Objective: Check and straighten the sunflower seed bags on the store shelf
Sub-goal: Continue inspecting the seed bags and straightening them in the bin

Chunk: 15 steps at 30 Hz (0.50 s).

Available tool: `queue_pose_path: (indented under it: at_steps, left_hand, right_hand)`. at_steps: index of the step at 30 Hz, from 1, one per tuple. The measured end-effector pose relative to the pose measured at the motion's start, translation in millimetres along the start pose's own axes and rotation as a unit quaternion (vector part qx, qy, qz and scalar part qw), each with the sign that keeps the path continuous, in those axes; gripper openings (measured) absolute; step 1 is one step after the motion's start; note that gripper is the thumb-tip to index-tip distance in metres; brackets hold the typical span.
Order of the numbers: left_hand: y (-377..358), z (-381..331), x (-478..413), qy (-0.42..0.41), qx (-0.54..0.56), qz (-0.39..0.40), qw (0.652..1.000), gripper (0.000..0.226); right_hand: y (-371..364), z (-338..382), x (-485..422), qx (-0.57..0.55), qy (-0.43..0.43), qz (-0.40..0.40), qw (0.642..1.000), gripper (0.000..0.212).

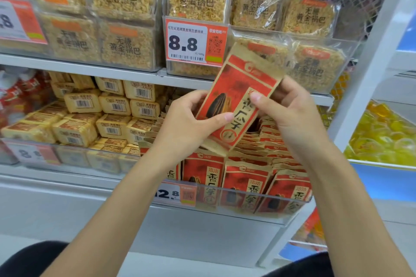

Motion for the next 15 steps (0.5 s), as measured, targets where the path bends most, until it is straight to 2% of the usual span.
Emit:
queue_pose_path:
  at_steps: [3,6,8,11,15]
  left_hand:
    - [7.2,6.4,-9.2,0.009,-0.072,-0.021,0.997,0.038]
    - [14.1,14.4,-18.1,0.024,-0.159,0.000,0.987,0.021]
    - [11.0,22.0,-25.8,0.035,-0.205,0.045,0.977,0.023]
    - [-0.2,30.2,-37.9,0.028,-0.280,0.118,0.952,0.030]
    - [-16.4,37.3,-53.2,-0.002,-0.338,0.170,0.926,0.038]
  right_hand:
    - [20.6,20.7,-3.5,0.056,0.114,-0.083,0.988,0.028]
    - [42.4,28.5,-6.2,0.095,0.170,-0.115,0.974,0.027]
    - [47.5,21.3,-7.0,0.109,0.155,-0.085,0.978,0.029]
    - [49.7,-0.8,-7.5,0.198,0.123,-0.043,0.971,0.029]
    - [63.6,-31.5,-8.1,0.269,0.092,-0.039,0.958,0.022]
Point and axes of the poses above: each hand's wrist, its own x-axis away from the middle knuckle, its own y-axis out of the back of the hand, z = x × y, the point moved 2 cm from there along -x, towards the middle knuckle, and after that the axes turned 13 degrees about -x, right-handed, at the moved point
